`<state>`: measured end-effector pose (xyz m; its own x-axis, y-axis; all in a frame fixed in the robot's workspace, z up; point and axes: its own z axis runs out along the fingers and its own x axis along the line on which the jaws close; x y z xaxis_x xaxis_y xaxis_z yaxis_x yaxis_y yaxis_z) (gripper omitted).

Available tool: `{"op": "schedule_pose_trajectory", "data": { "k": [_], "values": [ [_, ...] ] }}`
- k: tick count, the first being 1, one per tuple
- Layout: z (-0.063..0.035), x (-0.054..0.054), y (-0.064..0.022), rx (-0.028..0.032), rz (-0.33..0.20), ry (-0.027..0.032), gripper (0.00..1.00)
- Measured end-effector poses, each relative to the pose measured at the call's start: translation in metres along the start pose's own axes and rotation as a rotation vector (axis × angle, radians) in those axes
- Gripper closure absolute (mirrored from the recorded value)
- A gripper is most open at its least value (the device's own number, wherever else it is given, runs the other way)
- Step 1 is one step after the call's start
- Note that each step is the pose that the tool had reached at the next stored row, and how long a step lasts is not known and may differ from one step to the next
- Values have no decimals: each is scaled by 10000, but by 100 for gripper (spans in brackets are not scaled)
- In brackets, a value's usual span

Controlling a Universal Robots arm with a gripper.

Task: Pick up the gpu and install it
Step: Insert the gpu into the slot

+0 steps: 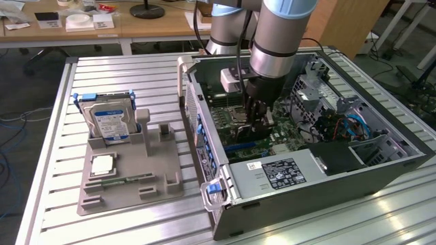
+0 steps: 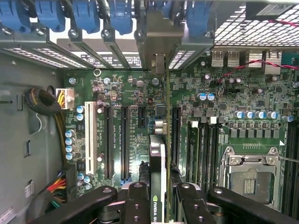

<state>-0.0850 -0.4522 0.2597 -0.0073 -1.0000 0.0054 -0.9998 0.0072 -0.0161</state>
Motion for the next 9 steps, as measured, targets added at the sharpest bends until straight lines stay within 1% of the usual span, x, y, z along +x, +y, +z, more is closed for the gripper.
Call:
{"op": "schedule_pose_trajectory", "data": {
  "k": [9],
  "values": [
    [25, 8, 1, 0, 1, 0, 73]
  ]
}}
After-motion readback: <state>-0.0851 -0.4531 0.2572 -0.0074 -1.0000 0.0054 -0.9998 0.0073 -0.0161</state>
